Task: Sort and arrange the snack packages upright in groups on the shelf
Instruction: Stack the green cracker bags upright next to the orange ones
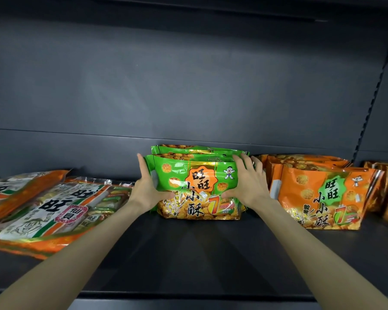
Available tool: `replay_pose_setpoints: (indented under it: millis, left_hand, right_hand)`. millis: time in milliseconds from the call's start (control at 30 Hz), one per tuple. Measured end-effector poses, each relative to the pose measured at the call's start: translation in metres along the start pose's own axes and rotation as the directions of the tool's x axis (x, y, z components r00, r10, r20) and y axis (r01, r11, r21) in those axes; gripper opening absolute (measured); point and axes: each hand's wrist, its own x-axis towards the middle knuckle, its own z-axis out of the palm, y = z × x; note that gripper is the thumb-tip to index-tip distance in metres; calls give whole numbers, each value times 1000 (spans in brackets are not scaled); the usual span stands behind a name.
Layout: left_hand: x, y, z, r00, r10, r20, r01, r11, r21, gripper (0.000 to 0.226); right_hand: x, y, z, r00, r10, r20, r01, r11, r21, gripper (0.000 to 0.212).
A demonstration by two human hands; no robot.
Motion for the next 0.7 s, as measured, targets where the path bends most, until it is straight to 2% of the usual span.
replay_pose_setpoints:
  millis: [100, 233, 433, 533, 633, 700]
  left_hand:
    - [3, -2, -1, 998, -59, 22, 58, 996, 65, 127]
    - [1, 1, -5, 998, -70, -6, 70, 974, 217, 77]
    - [1, 10, -24, 999, -43, -13, 44, 867, 497, 41]
    - [-4, 25, -41, 1000, 0, 5, -3, 813, 583, 37]
    - [-15, 38, -61, 996, 65, 57, -86, 812, 578, 33]
    - [-26, 44, -75, 991, 101, 82, -130, 810, 571, 40]
  right_hand:
    - [2, 2, -4, 999, -15, 31, 16, 1000, -17, 107]
    - [4, 1, -11, 998, -24, 66, 28, 998, -64, 96]
    - [5, -7, -30, 991, -26, 131, 38, 995, -89, 86]
    - [3, -18, -45, 989, -62, 133, 70, 996, -50, 81]
    - [1, -33, -60, 987, -130, 98, 129, 992, 8, 68]
    - [-3, -46, -66, 979, -185, 86, 179, 981, 76, 62]
